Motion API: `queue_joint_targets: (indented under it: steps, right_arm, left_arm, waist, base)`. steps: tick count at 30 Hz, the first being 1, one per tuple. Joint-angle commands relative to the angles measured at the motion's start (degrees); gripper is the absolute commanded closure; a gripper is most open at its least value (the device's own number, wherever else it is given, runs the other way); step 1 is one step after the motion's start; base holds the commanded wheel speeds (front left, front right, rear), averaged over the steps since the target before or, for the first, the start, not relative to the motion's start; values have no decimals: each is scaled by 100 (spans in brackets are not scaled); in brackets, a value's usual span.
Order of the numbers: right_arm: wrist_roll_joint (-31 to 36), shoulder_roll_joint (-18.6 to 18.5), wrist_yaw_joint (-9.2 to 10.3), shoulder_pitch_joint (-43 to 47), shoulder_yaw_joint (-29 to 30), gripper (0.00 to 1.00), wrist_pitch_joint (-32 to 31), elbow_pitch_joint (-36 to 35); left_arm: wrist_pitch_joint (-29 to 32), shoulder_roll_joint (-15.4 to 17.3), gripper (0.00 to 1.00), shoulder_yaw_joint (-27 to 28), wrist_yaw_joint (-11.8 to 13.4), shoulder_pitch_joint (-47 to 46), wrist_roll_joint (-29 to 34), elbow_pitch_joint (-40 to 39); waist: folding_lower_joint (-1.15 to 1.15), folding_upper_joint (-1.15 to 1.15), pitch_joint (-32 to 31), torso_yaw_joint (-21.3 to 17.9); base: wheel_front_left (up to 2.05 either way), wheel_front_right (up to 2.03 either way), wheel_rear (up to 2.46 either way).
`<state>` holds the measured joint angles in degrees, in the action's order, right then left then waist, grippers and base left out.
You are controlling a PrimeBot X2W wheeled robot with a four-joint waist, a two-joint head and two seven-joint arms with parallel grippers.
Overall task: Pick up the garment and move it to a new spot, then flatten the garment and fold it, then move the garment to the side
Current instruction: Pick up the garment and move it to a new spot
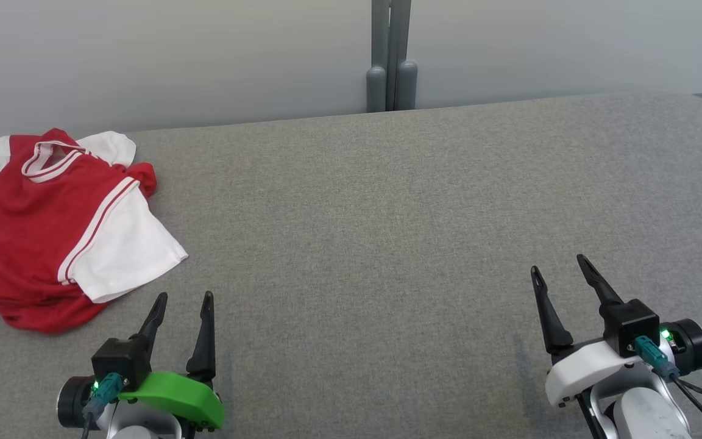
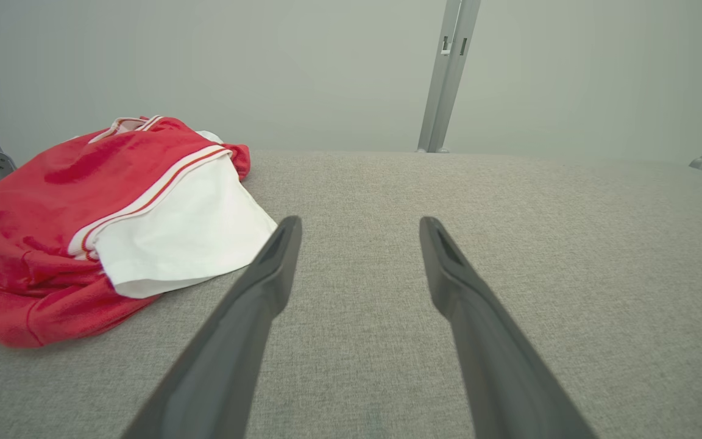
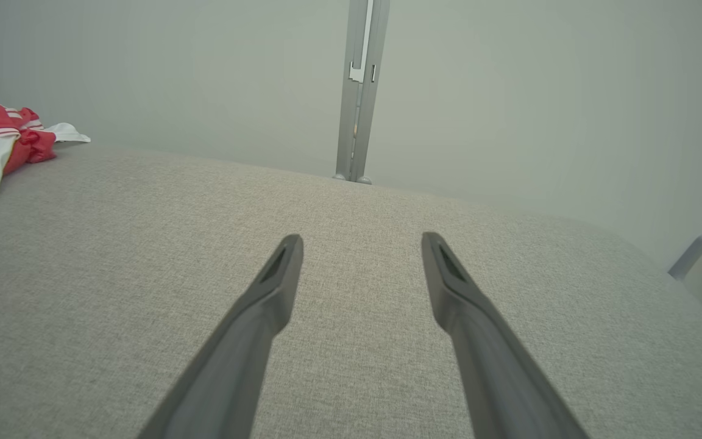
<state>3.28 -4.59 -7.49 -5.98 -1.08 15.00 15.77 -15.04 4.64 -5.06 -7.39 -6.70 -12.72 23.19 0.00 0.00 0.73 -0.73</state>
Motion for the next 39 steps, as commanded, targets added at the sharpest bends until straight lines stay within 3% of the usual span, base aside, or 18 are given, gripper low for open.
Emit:
queue_joint_targets:
  steps: [1, 7, 12, 25, 29, 33, 39]
  right_arm:
    - [-23, -9, 0, 34, 11, 0, 27, -9]
    - [-31, -12, 0, 44, -3, 0, 27, -41]
    - [-53, -7, 0, 80, -76, 0, 27, -76]
    - [-136, 19, 1, 77, -381, 0, 26, -26]
    - [-171, 55, 0, 62, -485, 0, 26, 6]
    - [-216, 90, 1, 40, -615, 0, 23, 70]
    - [-237, 91, 1, -5, -715, 0, 23, 145]
  left_arm:
    - [-20, 46, 0, 20, -17, -88, 8, 14]
    - [-20, 42, 0, -11, -17, -118, -20, 25]
    - [-19, 31, 0, -22, -17, -117, -18, 39]
    - [-19, 124, 0, 70, -9, 107, 5, 125]
    - [-20, 159, 0, 106, -9, 150, 11, 121]
    - [-19, 214, 0, 159, -9, 212, 15, 100]
    - [-19, 186, 0, 243, -9, 237, 16, 7]
  waist:
    - [0, 0, -1, 3]
    - [0, 0, -6, 103]
    - [0, 0, -35, 449]
    - [0, 0, -254, 2265]
    - [0, 0, -308, 2590]
    - [0, 0, -341, 2830]
    - [0, 0, -279, 2873]
  base:
    - [0, 0, 0]
    - [0, 0, 0]
    - [0, 0, 0]
    - [0, 0, 0]
    - [0, 0, 0]
    - [0, 0, 0]
    - [0, 0, 0]
